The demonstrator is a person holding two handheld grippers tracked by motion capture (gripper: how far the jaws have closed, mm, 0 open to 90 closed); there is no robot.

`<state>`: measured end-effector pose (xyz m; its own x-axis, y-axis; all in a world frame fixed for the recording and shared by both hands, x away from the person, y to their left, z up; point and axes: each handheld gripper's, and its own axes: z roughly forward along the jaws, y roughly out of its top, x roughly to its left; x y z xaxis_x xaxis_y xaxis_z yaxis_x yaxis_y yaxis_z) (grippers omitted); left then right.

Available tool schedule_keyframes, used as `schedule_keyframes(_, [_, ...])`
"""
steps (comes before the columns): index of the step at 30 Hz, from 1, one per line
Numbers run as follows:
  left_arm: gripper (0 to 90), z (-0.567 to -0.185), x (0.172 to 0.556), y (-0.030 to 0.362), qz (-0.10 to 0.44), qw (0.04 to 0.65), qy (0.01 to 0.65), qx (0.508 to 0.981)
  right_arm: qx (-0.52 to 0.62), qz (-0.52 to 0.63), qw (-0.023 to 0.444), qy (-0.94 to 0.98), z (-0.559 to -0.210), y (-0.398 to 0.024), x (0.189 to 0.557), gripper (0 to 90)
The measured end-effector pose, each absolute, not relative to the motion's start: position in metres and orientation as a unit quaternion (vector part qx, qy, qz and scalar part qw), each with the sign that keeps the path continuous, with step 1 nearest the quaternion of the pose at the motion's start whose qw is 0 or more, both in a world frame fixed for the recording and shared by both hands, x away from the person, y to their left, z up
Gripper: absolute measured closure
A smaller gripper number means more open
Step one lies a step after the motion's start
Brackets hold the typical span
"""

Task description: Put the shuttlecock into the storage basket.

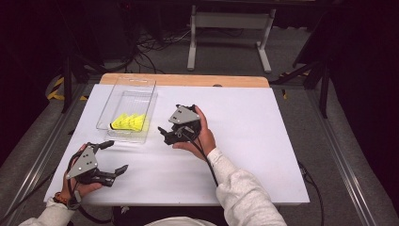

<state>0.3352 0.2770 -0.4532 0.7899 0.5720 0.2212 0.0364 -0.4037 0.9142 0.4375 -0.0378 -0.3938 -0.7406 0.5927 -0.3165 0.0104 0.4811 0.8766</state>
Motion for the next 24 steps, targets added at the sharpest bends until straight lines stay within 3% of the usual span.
schedule_keyframes(24, [7.4, -0.453, 0.335, 0.277, 0.262, 0.509, 0.190, 0.798, 0.190, 0.474, 0.336, 0.792, -0.394, -0.054, 0.429, 2.7])
